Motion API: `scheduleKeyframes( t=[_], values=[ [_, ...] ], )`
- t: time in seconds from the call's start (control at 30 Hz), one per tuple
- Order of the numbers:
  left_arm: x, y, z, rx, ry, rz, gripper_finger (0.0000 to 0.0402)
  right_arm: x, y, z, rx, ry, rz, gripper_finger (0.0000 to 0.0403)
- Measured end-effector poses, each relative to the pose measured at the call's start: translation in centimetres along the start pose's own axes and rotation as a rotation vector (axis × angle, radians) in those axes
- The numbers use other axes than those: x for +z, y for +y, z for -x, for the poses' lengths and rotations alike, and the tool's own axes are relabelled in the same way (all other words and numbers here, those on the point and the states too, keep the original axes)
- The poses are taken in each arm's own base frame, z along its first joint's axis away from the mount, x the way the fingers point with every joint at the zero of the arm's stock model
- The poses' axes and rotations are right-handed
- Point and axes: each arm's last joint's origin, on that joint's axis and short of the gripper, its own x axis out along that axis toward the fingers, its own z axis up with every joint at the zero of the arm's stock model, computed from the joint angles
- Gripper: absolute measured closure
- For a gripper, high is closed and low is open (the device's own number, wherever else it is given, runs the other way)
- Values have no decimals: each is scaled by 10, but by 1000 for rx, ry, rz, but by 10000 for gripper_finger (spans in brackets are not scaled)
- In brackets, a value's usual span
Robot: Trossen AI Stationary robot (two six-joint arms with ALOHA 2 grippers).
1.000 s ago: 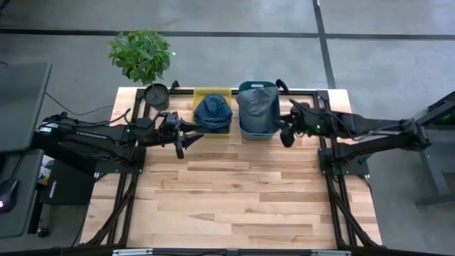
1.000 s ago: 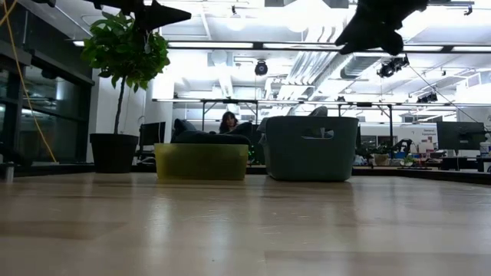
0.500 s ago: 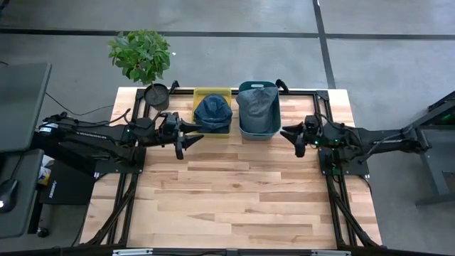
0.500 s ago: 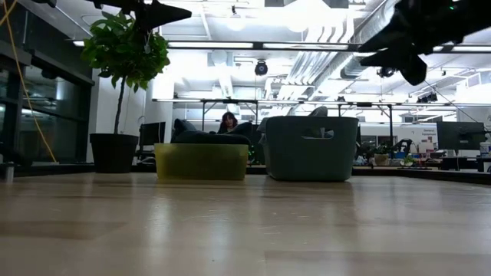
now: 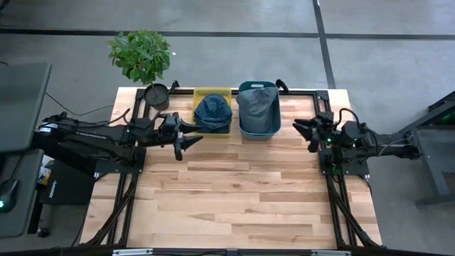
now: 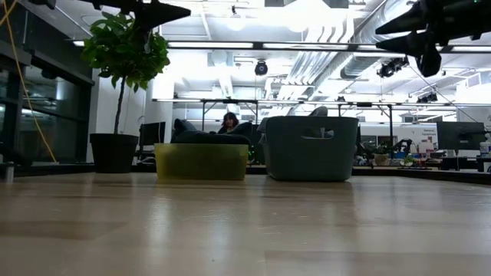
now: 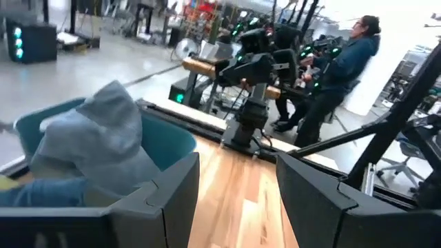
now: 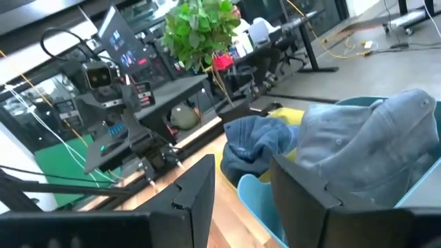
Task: Pick & Place hat
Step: Return to Home Position
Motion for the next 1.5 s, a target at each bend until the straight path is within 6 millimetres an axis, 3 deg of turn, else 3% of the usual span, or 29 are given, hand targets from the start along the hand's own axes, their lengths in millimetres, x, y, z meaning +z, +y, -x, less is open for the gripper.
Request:
scheduleKeyframes(
  t=[0.13,0.5,0.73,1.0,1.33,1.5],
  values=[
    [-9,3,6,-68,-86,-20,212,1,0,2,6,-12,7,269],
    [-60,31,47,-135,-325,10,212,5,-1,6,10,-48,6,269],
    [-64,39,73,-149,-407,-3,212,9,-3,13,25,-86,0,269],
    [-68,45,86,-138,-348,-37,212,8,-5,16,21,-90,19,269],
    [-68,50,101,-108,-366,-70,212,-33,-21,4,81,-185,-58,269],
    [-71,51,102,-96,-343,-83,212,-40,-26,6,99,-239,-76,269]
  ],
)
